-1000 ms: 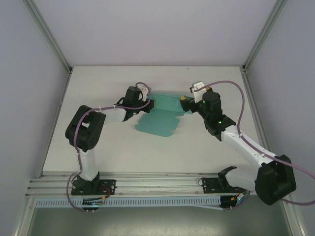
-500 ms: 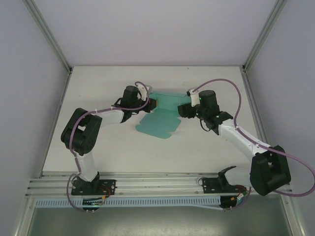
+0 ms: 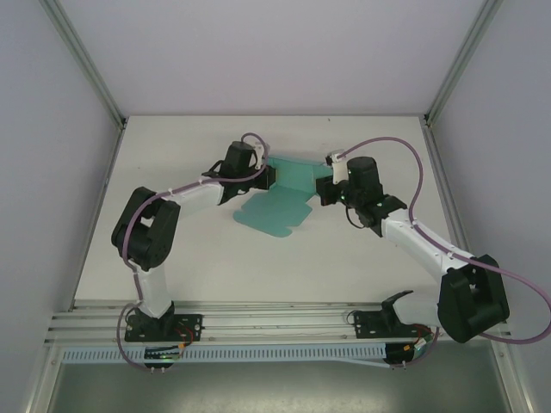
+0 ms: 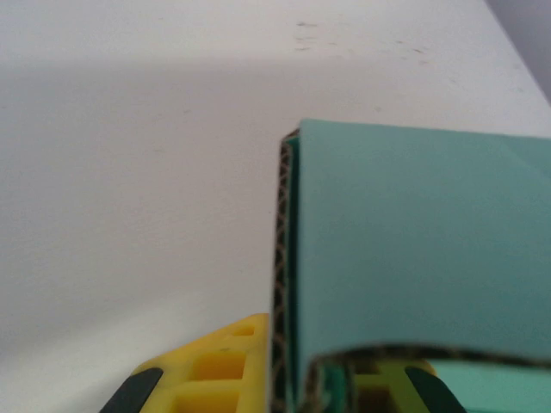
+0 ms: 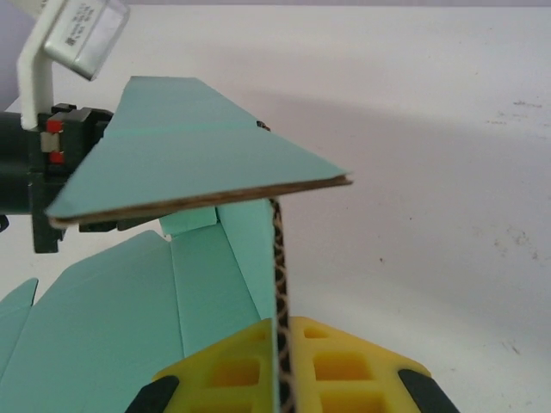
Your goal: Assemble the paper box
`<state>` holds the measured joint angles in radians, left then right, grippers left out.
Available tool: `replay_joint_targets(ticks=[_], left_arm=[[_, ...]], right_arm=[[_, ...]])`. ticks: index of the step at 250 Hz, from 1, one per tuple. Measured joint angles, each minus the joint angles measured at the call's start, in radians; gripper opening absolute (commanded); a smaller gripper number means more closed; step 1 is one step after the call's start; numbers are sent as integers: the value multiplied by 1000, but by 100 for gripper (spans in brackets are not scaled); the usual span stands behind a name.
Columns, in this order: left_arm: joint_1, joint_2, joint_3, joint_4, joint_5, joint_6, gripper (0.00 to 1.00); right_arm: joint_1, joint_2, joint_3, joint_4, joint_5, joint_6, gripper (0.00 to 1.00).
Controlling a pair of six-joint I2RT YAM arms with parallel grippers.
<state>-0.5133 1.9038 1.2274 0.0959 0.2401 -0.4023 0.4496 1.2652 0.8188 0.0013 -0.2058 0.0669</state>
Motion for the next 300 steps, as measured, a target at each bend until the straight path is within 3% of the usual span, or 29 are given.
replay_joint_targets(ticks=[144,224,256,300], left_arm=[[-61,48,196,-343,-251,-60,0],[-64,51,200,-357,-244,-66,0],[-54,32,149,-285,-196,-39,0],[7,-78,-34,-127,-137,3,0]], right_arm=[[31,0,0,-2,36,-8,0],[31,0,-1,-10,33,-8,0],[31,-3,-1,-15,27,-8,0],[27,-33,-1,-32,32,-18,42]])
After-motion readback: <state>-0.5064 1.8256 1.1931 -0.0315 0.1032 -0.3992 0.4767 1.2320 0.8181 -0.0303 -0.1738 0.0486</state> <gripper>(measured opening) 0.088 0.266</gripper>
